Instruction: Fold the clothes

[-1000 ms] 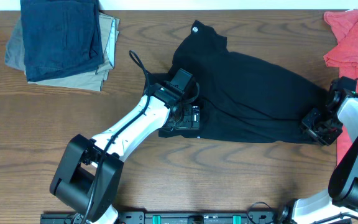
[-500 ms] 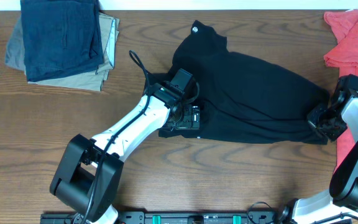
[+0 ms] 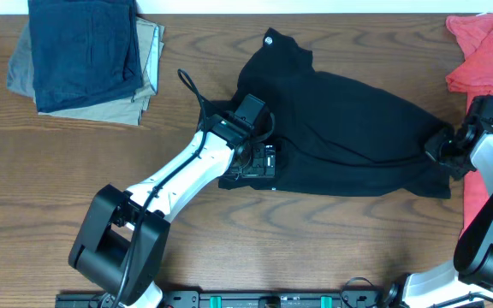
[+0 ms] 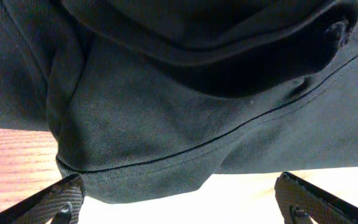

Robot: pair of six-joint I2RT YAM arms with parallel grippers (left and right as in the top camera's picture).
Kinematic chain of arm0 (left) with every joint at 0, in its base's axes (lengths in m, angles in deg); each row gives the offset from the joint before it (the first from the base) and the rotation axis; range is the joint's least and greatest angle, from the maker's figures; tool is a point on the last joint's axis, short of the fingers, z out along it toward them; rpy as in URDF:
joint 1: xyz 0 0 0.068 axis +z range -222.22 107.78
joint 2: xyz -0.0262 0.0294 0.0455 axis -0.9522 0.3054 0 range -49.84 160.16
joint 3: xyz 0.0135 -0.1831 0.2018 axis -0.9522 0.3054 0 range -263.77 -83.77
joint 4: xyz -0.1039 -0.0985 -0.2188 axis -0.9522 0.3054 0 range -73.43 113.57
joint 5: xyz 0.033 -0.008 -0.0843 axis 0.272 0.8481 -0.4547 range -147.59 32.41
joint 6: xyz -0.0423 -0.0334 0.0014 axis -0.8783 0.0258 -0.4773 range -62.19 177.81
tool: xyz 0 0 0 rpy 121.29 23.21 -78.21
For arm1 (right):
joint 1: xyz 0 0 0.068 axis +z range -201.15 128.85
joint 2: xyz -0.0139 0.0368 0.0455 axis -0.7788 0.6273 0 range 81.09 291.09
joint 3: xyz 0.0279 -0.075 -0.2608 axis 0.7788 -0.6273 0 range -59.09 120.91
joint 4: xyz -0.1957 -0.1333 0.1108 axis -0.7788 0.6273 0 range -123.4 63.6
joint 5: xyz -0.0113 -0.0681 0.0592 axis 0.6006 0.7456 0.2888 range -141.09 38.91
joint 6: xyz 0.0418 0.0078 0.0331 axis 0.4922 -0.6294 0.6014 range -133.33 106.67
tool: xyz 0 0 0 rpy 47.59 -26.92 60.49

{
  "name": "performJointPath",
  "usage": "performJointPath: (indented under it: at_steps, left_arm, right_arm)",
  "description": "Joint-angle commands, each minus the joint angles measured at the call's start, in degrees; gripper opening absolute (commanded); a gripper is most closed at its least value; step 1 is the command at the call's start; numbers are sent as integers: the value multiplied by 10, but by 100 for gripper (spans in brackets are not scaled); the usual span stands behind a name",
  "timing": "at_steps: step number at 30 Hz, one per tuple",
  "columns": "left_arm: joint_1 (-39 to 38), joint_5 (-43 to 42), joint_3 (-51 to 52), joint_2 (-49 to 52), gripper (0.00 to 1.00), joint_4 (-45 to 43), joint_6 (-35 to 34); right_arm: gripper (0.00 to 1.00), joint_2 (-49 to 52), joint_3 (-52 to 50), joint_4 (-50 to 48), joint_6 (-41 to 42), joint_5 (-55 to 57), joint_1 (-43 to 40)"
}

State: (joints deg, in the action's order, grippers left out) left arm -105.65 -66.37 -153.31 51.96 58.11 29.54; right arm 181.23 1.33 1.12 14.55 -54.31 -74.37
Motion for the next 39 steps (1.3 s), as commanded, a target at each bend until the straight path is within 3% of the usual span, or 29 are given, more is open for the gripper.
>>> performJointPath:
  at_steps: [1,9,10,14,16,20,25,27,28,29,31,33,35,36,39]
  left_arm:
    - [1,5,8,4,98,-3,0]
    - [1,5,8,4,98,-14,2]
    - [1,5,8,4,98,-17,2]
    - [2,5,-2,2,98,-17,35]
    - [3,5,-19,-9,98,-4,48]
    - [3,5,-46,-52,98,13,65]
    - [2,1,-48,-93,74,12,68]
    - [0,-19,-44,-87,62,12,68]
    - [-2,-32,-42,-80,55,10,68]
    - [-4,-46,-39,-72,50,8,68]
    - [-8,-75,-37,-43,41,6,68]
    - [-11,-84,-37,-16,29,4,68]
    - [-10,-88,-37,11,19,4,66]
    - [-10,-88,-37,24,13,5,66]
    - [-10,-88,-37,51,10,3,64]
  right_arm:
    - [1,3,13,-19,0,-36,-3]
    - [2,3,13,-79,3,-48,10]
    - [10,3,13,-84,3,-46,12]
    - [72,3,15,-83,-2,-56,17]
    - [80,1,26,-57,-19,-58,16]
    - [88,-9,88,38,-33,-56,9]
    - [99,-26,185,196,-49,-56,2]
    - [99,-28,202,247,-58,-56,5]
    - [93,-28,202,262,-59,-56,6]
    - [76,-27,199,274,-59,-56,8]
    - [31,-26,179,283,-58,-56,14]
    - [13,-26,149,269,-52,-56,19]
    - [2,-26,112,239,-51,-56,23]
    - [1,-26,93,224,-47,-54,22]
    - [1,-26,46,187,-29,-34,21]
